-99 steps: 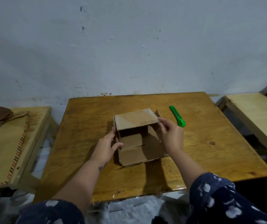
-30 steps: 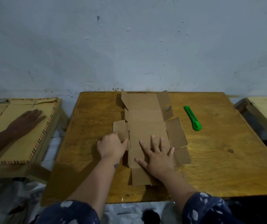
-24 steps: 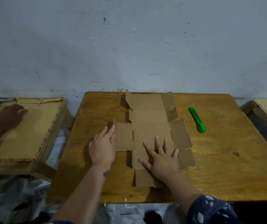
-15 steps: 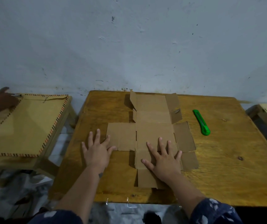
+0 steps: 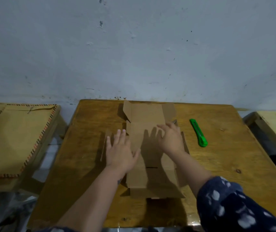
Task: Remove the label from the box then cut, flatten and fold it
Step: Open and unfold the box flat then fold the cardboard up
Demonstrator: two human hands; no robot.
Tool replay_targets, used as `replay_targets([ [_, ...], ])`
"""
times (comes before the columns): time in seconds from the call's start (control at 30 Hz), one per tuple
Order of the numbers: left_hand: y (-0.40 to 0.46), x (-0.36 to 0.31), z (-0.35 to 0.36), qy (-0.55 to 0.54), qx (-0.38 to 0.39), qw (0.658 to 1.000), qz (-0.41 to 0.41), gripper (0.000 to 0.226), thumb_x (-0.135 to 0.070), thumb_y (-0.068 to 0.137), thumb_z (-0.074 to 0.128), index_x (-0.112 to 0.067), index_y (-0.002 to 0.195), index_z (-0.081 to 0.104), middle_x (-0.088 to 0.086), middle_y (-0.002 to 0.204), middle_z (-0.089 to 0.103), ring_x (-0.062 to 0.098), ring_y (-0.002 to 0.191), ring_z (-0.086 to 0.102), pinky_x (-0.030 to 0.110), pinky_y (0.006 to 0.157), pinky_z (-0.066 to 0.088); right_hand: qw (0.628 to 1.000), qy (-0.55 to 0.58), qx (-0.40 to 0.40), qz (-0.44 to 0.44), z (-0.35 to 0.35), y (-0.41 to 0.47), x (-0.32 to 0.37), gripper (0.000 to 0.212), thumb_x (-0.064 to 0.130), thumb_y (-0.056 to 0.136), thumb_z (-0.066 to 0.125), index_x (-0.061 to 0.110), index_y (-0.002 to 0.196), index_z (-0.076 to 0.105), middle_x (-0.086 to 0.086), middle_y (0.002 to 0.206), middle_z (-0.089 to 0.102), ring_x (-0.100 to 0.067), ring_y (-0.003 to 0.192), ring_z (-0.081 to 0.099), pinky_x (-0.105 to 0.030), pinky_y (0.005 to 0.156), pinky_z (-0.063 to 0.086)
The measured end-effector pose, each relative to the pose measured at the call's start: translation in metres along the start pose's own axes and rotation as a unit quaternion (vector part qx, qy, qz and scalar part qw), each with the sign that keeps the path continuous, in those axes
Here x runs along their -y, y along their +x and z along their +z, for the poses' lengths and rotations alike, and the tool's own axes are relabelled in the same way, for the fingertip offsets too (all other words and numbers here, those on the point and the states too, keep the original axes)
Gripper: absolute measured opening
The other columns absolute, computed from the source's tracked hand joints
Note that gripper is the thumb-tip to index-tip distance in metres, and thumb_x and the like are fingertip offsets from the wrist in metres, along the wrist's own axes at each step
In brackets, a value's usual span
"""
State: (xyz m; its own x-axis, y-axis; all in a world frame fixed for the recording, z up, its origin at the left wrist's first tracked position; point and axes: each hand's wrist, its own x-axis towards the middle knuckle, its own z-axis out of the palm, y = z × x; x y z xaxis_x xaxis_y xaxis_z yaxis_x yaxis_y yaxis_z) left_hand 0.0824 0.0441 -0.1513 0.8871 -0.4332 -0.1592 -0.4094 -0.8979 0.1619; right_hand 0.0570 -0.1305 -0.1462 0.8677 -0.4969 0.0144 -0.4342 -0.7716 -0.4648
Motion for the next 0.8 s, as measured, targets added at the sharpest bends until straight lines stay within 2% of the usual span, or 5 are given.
replay_targets([
  [0.2,-0.001,0.004,0.037,0.043,0.087,0.995,-0.03,0.086,-0.076,0.084,0.01,-0.027,0.152,-0.006,0.0,0.16,-0.015,0.023,0.145,-0.02,0.055,0.116,-0.009,0.992,-0.074,0.031,0.096,0.005,0.074,-0.038,0.055,0.023,0.096,0.042,0.018,0.148,0.025,-0.017,0.152,0.029,-0.035,0.138,0.025,-0.043,0.112,0.024],
  [0.37,-0.003,0.025,0.057,0.032,0.027,0.999,0.0,0.09,-0.082,0.073,-0.007,-0.033,0.148,-0.012,-0.006,0.158,-0.015,0.02,0.145,-0.016,0.053,0.116,-0.007,0.984,0.067,0.005,0.167,0.005,0.109,-0.054,0.05,0.028,0.096,0.049,0.023,0.144,0.037,-0.016,0.119,0.063,-0.031,0.099,0.061,-0.035,0.067,0.048],
  [0.57,-0.004,0.03,0.073,0.039,0.007,0.999,0.013,0.079,-0.077,0.087,0.015,-0.029,0.149,0.023,-0.001,0.157,0.02,0.025,0.146,0.015,0.06,0.111,0.022,0.949,0.22,0.0,0.226,0.001,0.139,-0.056,0.041,0.024,0.093,0.057,0.026,0.134,0.052,-0.012,0.107,0.068,-0.014,0.064,0.057,-0.025,0.046,0.039],
  [0.67,0.001,0.031,0.075,0.048,-0.007,0.999,0.023,0.079,-0.077,0.087,0.016,-0.027,0.148,0.026,0.0,0.157,0.023,0.025,0.145,0.017,0.06,0.11,0.024,0.908,0.322,0.004,0.269,-0.001,0.145,-0.054,0.04,0.01,0.091,0.058,0.029,0.127,0.059,-0.008,0.101,0.069,-0.02,0.073,0.068,-0.036,0.064,0.058],
  [0.8,0.012,0.029,0.07,0.048,0.003,0.999,0.021,0.087,-0.081,0.081,-0.002,-0.029,0.15,0.01,-0.002,0.159,0.006,0.023,0.147,0.0,0.059,0.115,0.01,0.881,0.401,-0.028,0.249,-0.015,0.142,-0.052,0.039,0.002,0.089,0.059,0.022,0.123,0.062,0.002,0.079,0.066,-0.023,0.074,0.07,-0.041,0.076,0.059],
])
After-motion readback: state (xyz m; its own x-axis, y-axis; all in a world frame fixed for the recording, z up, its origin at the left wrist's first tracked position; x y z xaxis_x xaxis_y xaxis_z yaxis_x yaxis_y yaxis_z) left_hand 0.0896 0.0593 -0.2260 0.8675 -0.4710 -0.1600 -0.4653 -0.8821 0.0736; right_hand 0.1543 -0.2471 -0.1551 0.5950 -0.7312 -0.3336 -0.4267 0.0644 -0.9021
